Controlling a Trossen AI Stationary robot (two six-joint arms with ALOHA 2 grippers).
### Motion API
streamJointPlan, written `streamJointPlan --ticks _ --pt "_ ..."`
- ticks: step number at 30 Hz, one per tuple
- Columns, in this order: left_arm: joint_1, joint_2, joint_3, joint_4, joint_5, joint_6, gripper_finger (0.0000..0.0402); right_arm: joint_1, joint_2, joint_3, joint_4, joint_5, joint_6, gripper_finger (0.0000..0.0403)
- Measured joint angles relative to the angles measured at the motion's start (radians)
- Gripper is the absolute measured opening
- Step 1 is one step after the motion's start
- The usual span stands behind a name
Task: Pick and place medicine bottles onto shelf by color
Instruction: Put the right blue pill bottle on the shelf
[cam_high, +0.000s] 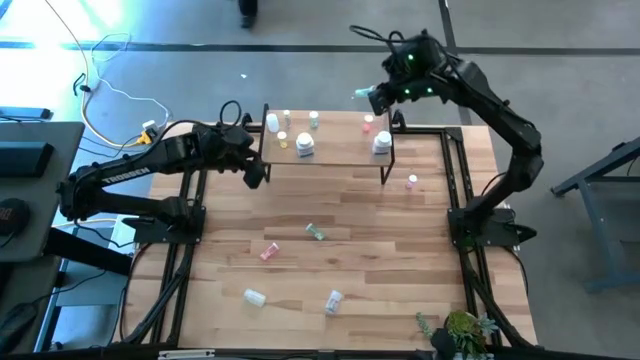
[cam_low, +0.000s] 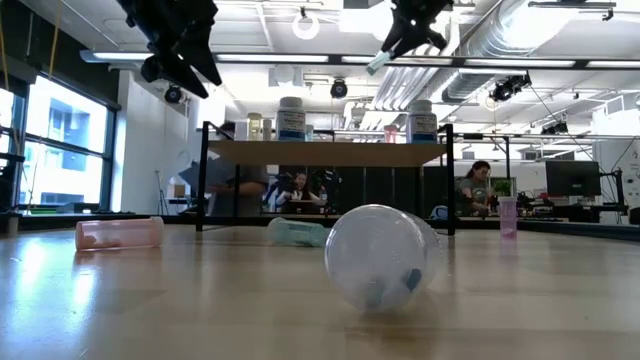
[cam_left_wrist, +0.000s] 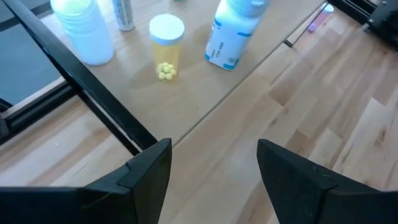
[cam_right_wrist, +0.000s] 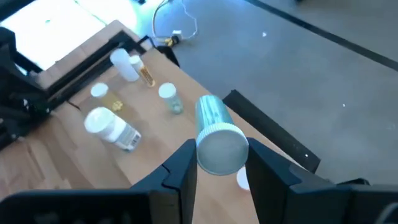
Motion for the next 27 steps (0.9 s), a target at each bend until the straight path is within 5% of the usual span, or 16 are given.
streamJointPlan --ticks 27 --pt "0.013 0.0 0.0 0.062 0.0 0.036 0.0227 0.126 0.191 0.044 -0.328 -0.072 -0.386 0.0104"
